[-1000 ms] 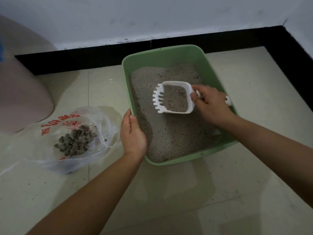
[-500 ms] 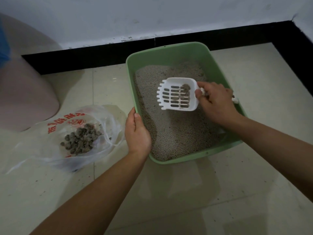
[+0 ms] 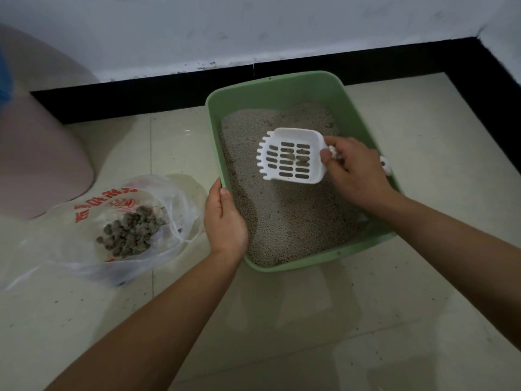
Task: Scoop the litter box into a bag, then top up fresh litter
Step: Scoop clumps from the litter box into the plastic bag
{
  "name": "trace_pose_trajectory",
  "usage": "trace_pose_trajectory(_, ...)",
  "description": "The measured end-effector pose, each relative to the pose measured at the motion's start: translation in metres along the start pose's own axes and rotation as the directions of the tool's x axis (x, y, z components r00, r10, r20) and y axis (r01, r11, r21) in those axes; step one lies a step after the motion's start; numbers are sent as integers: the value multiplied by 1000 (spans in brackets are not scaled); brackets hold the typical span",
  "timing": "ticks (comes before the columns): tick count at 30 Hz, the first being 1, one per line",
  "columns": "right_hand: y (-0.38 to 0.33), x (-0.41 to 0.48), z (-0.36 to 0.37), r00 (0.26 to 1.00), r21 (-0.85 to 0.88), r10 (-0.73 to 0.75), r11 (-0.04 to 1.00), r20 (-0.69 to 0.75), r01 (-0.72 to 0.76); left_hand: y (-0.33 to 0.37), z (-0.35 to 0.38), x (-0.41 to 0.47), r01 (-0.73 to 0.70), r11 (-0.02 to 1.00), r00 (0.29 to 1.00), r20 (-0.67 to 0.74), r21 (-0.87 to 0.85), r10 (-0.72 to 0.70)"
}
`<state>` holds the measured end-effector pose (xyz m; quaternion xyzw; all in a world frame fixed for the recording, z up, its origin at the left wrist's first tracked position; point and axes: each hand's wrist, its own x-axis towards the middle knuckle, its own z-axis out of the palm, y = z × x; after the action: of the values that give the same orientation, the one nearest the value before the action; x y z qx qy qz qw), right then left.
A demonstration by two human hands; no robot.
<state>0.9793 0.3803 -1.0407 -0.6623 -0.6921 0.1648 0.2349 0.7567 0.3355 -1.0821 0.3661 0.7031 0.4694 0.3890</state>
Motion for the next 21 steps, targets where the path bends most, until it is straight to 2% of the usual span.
trace_pose_trajectory(3,-1,5,-5,999,46,47,998,-6,-47,0,0,0,-5,1000,1000,6,5,5)
trace_pose_trajectory(9,-13,10,-9,998,-16,46,999,48,-46,-1,0,1,-1,1000,1000,9,7,1)
trace_pose_trajectory(13,-32,9,-13,995,74,75,994,64,-80,-1,-4,3,-31,996,997,67,78,26)
trace_pose_trajectory(16,-52,8,-13,984,176,98,976,152,-125,-4,-25,11,-112,980,982,167,166,84)
trace_pose_trajectory(18,-68,7,-11,979,233,69,966,193,-115,-10,-54,14,-274,918,954,203,285,222)
trace_pose_trajectory(21,-99,6,-5,972,304,-1,950,236,-73,-20,-106,17,-500,694,865,263,518,427)
